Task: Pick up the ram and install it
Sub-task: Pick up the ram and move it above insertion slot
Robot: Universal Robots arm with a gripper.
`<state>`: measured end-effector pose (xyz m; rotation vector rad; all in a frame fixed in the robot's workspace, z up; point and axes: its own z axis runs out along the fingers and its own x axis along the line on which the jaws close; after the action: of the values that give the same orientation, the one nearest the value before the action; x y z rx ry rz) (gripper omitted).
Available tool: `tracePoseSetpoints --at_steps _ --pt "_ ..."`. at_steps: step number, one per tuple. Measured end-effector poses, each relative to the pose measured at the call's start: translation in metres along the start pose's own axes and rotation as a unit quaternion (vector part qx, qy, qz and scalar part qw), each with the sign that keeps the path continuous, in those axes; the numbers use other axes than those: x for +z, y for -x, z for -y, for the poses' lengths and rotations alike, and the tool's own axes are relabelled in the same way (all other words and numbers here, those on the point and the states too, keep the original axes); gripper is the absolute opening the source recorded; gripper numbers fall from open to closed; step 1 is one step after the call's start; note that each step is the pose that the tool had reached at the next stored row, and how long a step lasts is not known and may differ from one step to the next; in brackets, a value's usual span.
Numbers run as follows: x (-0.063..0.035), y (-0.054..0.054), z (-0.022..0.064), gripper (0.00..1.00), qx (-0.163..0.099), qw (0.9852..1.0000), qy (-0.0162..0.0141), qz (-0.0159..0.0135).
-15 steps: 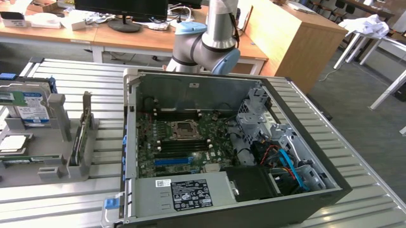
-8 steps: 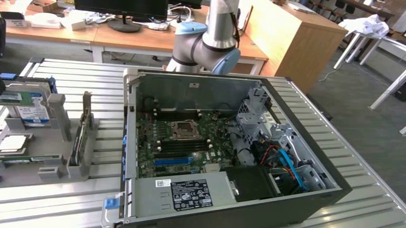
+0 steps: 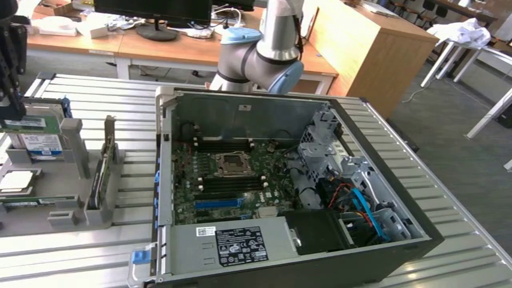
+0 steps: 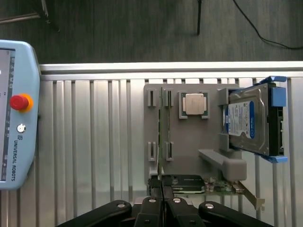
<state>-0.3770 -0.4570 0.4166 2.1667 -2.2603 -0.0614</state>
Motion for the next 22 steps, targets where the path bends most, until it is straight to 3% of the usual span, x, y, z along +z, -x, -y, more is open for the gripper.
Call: tracePoseSetpoints --at_steps 22 --pt "-0.0025 0.003 0.0717 0.12 -0.013 0.9999 0.0003 -0.0002"
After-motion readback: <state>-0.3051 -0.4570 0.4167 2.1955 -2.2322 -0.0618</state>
